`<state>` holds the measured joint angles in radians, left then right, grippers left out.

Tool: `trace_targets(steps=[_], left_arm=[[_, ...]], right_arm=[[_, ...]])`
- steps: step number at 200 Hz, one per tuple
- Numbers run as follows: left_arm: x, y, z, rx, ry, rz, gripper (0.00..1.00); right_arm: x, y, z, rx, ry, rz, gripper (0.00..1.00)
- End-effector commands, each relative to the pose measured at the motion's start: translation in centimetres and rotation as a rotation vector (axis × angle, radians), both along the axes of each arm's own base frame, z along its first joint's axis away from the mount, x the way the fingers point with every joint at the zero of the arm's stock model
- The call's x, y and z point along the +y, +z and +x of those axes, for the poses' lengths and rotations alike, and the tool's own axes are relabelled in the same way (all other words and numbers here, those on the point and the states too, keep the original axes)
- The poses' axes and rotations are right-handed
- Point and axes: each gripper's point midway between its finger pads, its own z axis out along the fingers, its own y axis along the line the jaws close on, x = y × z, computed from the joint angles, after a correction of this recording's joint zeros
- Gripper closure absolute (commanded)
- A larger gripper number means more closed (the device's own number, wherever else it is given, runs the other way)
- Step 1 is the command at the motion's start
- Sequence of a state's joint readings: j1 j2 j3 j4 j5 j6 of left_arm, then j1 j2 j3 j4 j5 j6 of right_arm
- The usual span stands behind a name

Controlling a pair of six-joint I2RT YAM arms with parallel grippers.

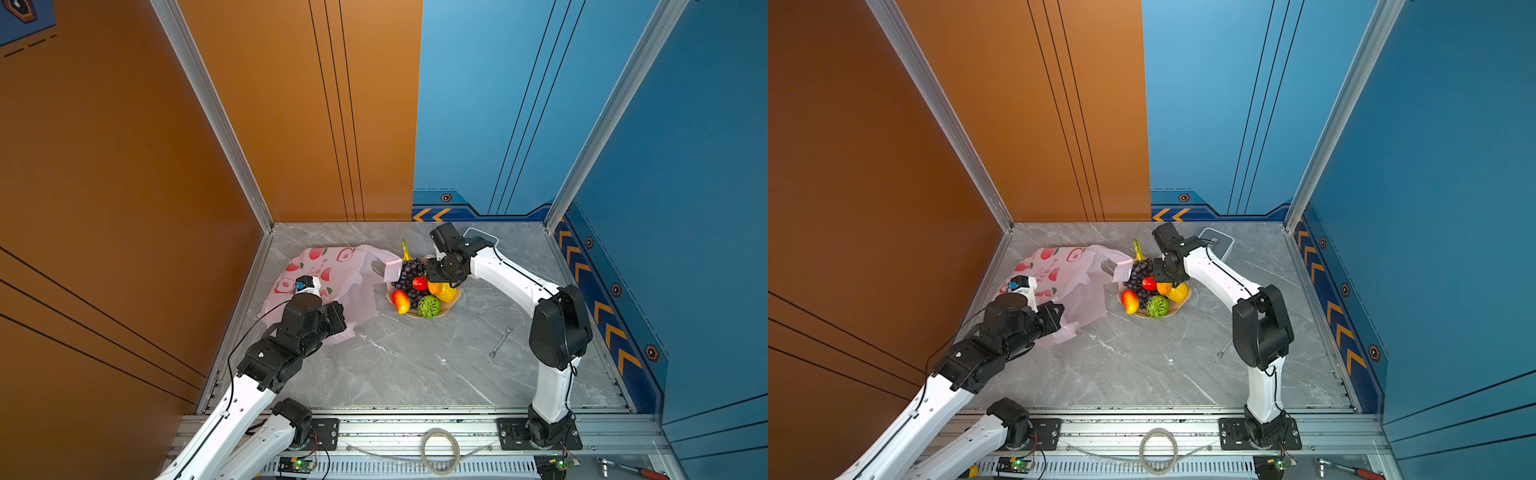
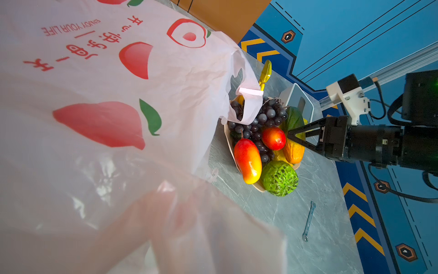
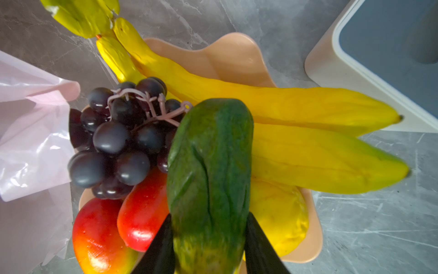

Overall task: Place the fruits into the plastic bag
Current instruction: Pick up the fruit from the plate, then place the fruit in the plastic bag.

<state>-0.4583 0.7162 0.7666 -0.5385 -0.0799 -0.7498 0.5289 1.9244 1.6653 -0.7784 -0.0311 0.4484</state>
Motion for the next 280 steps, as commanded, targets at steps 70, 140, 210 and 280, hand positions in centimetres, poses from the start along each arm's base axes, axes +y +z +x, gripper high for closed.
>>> trace_targets(steps=[70,140,210,280], left_arm=[[-0.4,0.1,-0.2,-0.005,-0.025,-0.006,1.00],[-0.3,0.4,-0.3,-0.011,-0.023,-0.013,1.00],[-0.2,0.6,-0.4,-0.018,-0.020,-0.013,1.00],[-0.3,0.7,-0.4,-0.021,-0.028,-0.013,1.00]], right_arm=[[-1.1,8.6,-2.0,-0.137,-0.013,0.106,0.65],[-0.1,16.3,-5.6,-0.247,0.062,0.356,0.65],[4.1,18.7,-10.1,-0.134,0.216,0.749,0.66],[8.6,16.6,-12.6,0.059,0.321,0.957,0.65]])
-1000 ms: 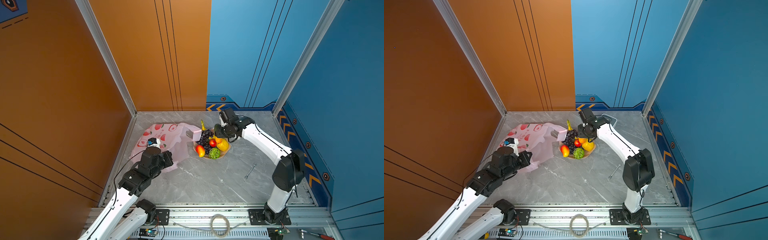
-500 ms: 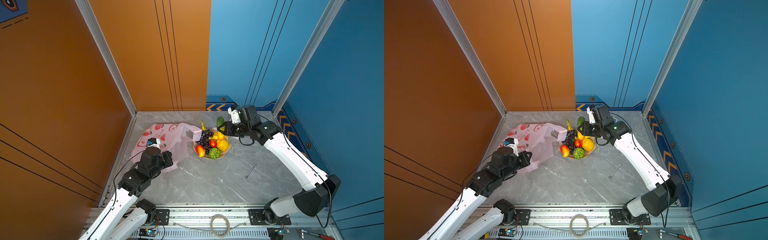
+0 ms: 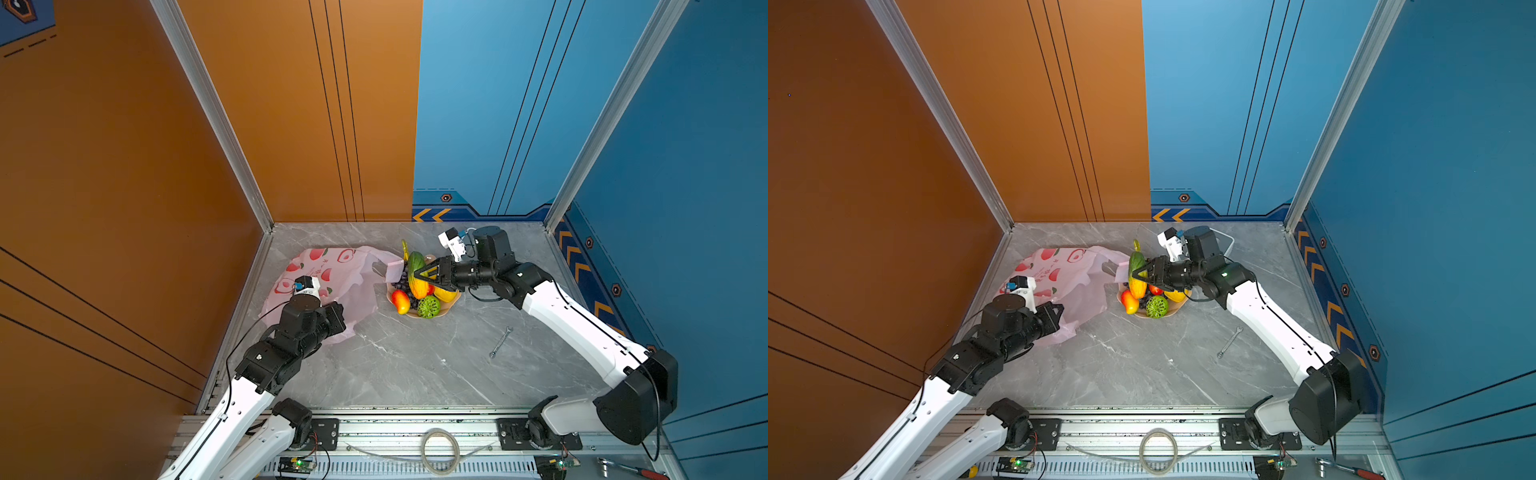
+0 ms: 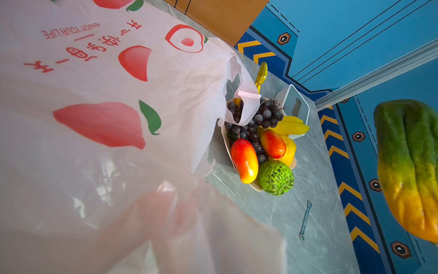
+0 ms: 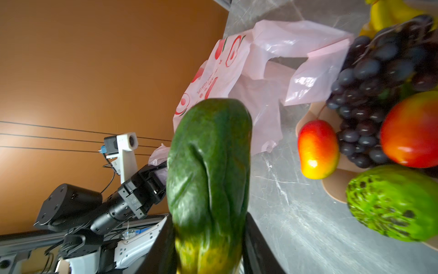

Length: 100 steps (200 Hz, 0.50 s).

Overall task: Place the fruits into the plastic bag
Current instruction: Place the fruit in the plastic bag.

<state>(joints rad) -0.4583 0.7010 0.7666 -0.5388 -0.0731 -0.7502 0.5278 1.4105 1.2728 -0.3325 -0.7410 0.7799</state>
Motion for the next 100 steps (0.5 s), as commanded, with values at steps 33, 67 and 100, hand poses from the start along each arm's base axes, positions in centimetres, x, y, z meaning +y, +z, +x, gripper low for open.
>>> trace_targets(steps=[33,67,100], left_arm=[[-0.3,0.4,-0.3,-0.012,-0.023,-0.005,1.00],[-0.2,0.6,-0.4,-0.015,-0.026,-0.006,1.00],[-0.3,0.7,-0.5,-0.016,-0.034,-0.006,1.00]], right_arm=[[4.8,-1.6,-1.8,0.082,0.158,0.071,0.66],[7.5,-4.5,-1.7,0.145,0.210,0.039,0.66],[10.0,-6.5,-1.2,0.183,0.249,0.019,0.66]])
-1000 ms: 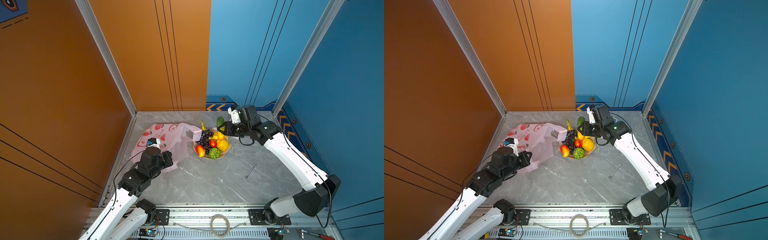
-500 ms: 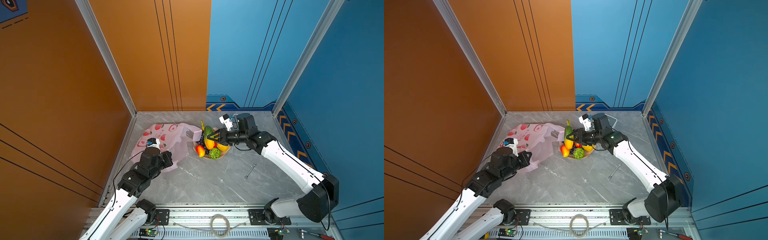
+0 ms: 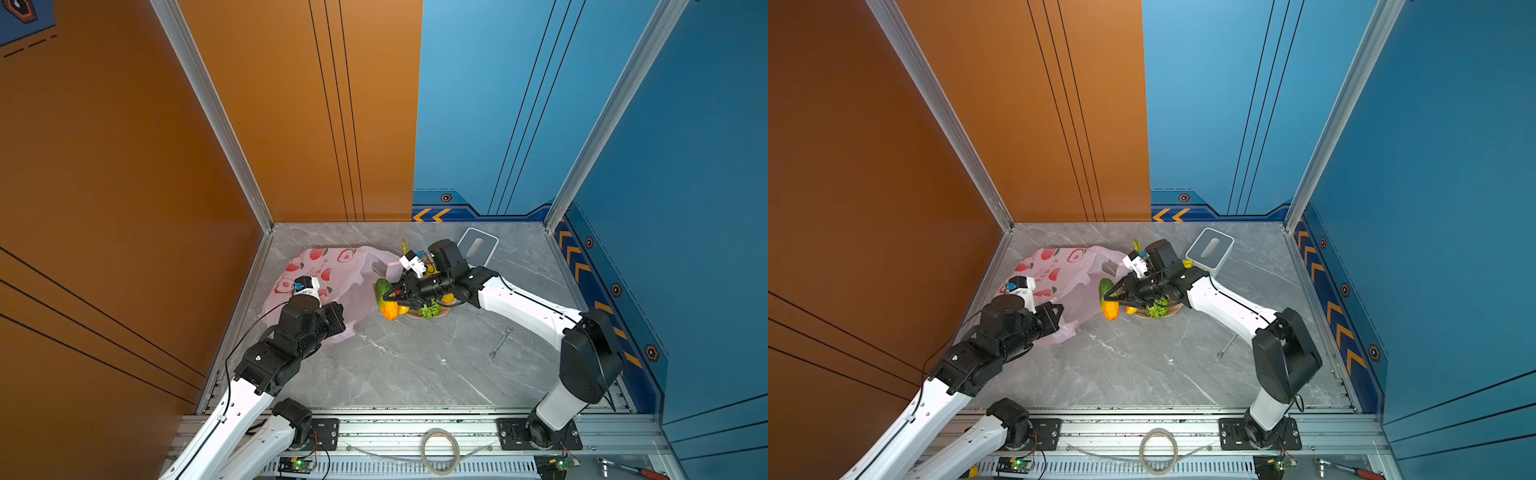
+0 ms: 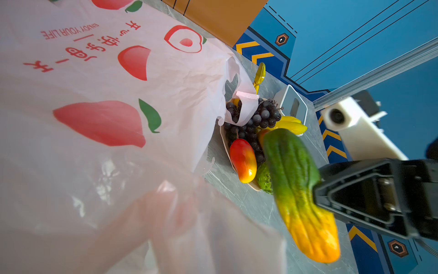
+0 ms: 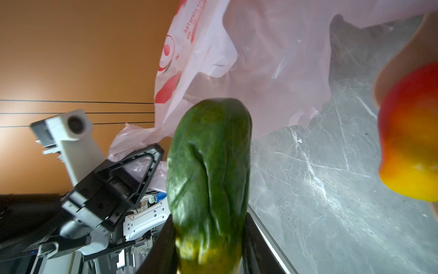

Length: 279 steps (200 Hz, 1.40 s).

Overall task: Place the fruits into the plastic bag
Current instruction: Place the fruit in the plastic bag.

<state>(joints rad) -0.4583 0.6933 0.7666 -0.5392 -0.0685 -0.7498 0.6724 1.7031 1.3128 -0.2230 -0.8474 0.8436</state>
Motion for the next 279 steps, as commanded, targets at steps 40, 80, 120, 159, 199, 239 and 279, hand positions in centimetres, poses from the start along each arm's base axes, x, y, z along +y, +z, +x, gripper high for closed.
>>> trace_targets(steps=[40,80,120,159,199,239,279], left_arm=[[-0.6,0.7,-0.5,-0.014,-0.048,-0.010,1.00],[-0.7,0.7,-0.9,-0.018,-0.062,-0.021,1.00],[-1.1,0.3,-1.3,-0.011,-0.080,-0.032,1.00],[-1.6,-0.1,-1.5,0.004,-0.103,-0.031,1.00],[-1.8,-0.1,-1.5,0.001,-0.112,-0.026,1.00],[-1.9,-0.1,-1.3,-0.003,-0.109,-0.032,1.00],[-2.3,-0.4,-1.0,-0.009,-0.103,-0.060,1.00]], right_arm=[[4.9,-1.1,0.7,0.031,0.078,0.020,0.68],[6.9,-3.0,1.9,0.057,0.069,-0.006,0.69],[8.0,-3.7,3.8,0.048,0.009,-0.031,0.70],[9.1,-4.3,5.4,0.045,-0.052,-0.055,0.69],[10.2,-4.6,6.6,0.031,-0.116,-0.081,0.70],[11.4,-5.0,6.8,-0.052,-0.182,-0.151,0.69],[13.6,-6.4,5.9,-0.128,-0.205,-0.200,0.69]])
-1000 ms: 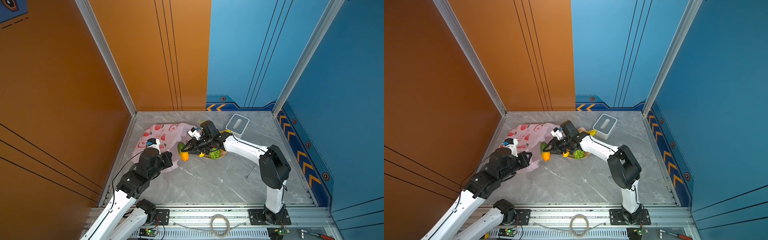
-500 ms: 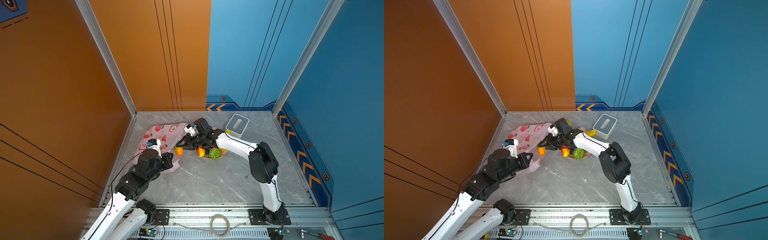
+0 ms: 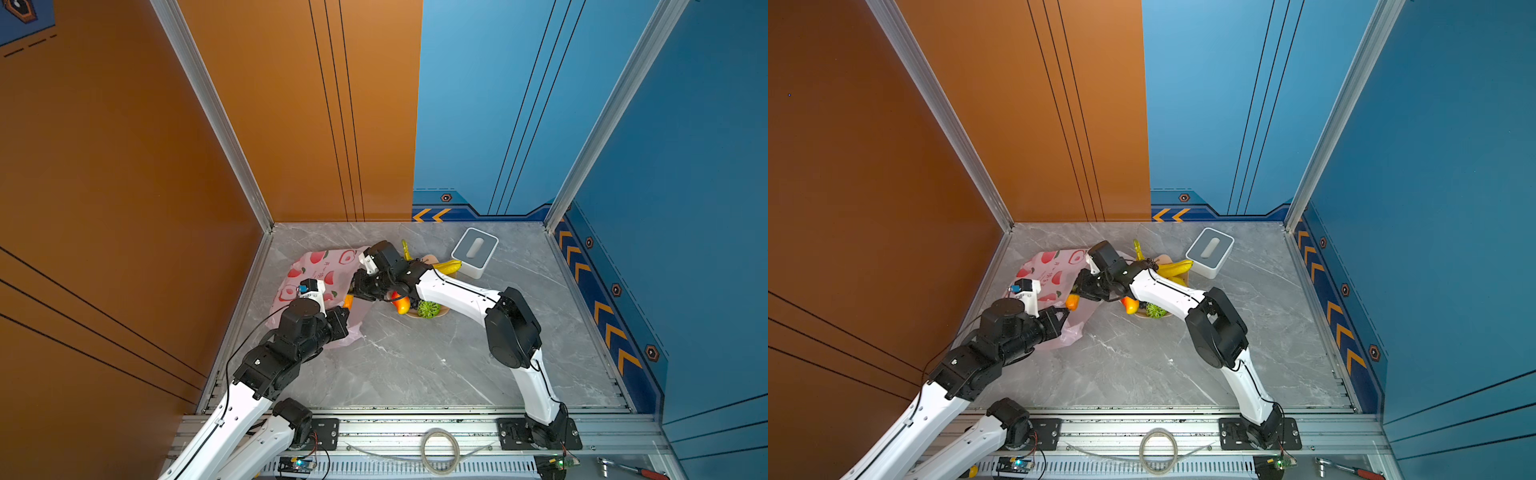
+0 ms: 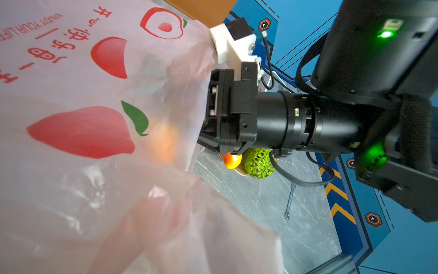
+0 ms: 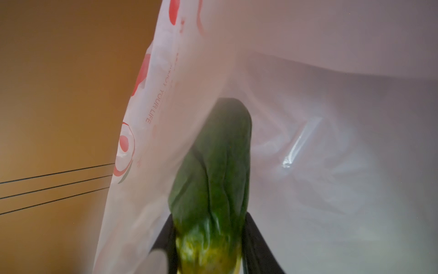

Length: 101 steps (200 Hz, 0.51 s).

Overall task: Place the fruits into the plastic bag
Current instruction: Place the fruit in the plastic bag.

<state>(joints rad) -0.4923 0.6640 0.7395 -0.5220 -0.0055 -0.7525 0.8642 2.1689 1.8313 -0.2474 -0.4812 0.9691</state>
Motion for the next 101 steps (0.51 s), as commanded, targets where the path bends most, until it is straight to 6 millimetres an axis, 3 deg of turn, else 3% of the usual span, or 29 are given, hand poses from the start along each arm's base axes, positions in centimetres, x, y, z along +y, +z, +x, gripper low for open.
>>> trace_targets(steps=[1,50,101], left_arm=[[-0.6,-0.2,0.1,-0.008,-0.017,-0.021,1.00],[-0.5,-0.1,0.1,-0.023,-0.004,-0.040,1.00],[-1.0,0.1,0.1,-0.033,-0.022,-0.072,1.00]], right_arm=[[1.1,-1.5,0.2,-0.058,-0.046,-0.064,0.69],[3.3,-3.0,0.2,-0.059,-0.060,-0.004,0.69],[4.3,-4.3,0.9,-0.046,-0.080,0.055,0.69]])
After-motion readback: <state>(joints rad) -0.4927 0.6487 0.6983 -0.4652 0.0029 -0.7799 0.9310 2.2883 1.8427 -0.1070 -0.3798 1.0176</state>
